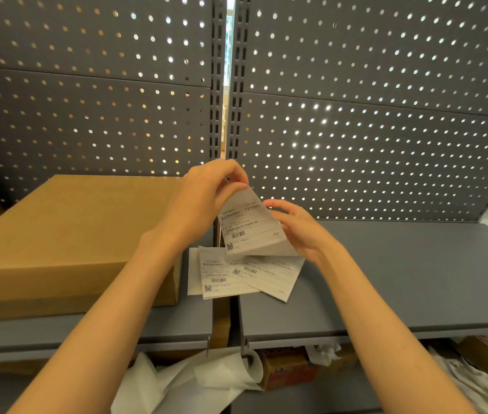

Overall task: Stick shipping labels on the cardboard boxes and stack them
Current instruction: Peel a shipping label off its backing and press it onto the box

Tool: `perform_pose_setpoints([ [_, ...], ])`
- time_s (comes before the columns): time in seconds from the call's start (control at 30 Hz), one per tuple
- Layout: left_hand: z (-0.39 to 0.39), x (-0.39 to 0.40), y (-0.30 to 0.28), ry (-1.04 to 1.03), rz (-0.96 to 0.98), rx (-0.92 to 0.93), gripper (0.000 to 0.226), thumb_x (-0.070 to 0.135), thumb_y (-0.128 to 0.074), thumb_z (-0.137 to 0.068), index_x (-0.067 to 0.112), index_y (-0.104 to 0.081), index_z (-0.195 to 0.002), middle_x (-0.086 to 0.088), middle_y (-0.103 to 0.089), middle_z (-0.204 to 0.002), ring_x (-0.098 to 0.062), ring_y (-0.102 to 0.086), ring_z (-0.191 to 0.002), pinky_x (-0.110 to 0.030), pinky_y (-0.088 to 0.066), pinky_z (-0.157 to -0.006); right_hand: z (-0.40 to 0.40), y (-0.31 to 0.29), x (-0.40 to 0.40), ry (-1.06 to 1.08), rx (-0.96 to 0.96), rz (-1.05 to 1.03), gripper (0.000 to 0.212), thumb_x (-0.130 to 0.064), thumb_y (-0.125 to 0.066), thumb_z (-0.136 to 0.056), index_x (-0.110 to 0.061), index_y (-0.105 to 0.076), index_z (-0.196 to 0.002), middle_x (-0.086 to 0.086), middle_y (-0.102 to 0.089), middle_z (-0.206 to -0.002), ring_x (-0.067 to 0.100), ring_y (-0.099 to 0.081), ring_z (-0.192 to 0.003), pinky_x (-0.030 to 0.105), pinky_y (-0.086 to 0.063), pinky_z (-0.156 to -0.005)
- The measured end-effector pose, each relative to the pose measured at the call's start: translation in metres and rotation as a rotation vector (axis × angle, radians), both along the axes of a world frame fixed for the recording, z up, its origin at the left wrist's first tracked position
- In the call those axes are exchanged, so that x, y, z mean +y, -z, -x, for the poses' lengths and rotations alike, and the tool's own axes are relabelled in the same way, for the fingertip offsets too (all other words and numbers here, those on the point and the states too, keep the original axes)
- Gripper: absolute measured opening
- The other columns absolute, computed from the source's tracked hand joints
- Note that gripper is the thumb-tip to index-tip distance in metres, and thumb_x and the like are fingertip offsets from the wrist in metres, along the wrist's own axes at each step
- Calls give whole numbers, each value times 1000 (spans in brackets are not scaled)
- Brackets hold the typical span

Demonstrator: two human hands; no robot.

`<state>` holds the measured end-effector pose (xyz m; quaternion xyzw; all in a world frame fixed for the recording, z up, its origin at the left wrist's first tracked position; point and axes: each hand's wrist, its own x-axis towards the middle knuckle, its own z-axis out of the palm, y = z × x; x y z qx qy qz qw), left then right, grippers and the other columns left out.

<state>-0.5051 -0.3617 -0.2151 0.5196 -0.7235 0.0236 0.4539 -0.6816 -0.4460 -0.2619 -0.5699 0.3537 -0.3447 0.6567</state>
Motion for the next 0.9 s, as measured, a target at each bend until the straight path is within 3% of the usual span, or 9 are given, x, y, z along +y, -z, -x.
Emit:
perform_pose_setpoints([
  [0.13,-3,2,-5,-3,5,27,5,17,-59,-91,19,-62,-87,14,-61,-83,-11,-59,-76,-31,-50,-71,3,5,-4,36,78,-2,37,-12,-63,-87,-10,-56,-123,9,-68,-89,17,-63,-71,28,-53,-62],
  [0.33,-7,5,-8,-14,-2,47,5,18,-60,-90,20,-63,-86,9,-62,-82,-15,-59,-72,-32,-49,-69,8,14,-9,63,94,14,30,-9,-60,-89,-10,-60,-119,15,-67,-107,21,-64,-84,34,-55,-73],
  [0.5,-8,8,-13,-26,2,48,7,15,-59,-90,19,-62,-85,11,-60,-83,-13,-58,-74,-21,-44,-67,12,20,-14,73,98,7,26,-7,-58,-90,-6,-61,-116,14,-67,-99,21,-64,-83,35,-54,-76],
  [0.67,-10,11,-18,-60,28,38,5,13,-59,-91,15,-63,-89,5,-63,-88,-10,-58,-74,-9,-41,-65,14,25,-18,85,135,7,30,-10,-61,-89,-6,-60,-119,19,-66,-113,26,-65,-95,45,-53,-89],
  [0.77,-12,11,-20,-56,58,64,5,11,-60,-89,14,-63,-87,4,-64,-85,-10,-60,-69,-11,-41,-66,15,27,-19,94,126,5,32,-5,-57,-90,-3,-56,-122,21,-66,-109,24,-62,-95,42,-50,-89],
  [0.9,-15,13,-26,-63,100,67,5,9,-60,-89,11,-63,-87,2,-64,-85,-9,-60,-69,-12,-42,-64,17,28,-19,127,93,-15,28,-4,-56,-91,-4,-55,-119,6,-64,-91,14,-58,-80,28,-47,-77],
])
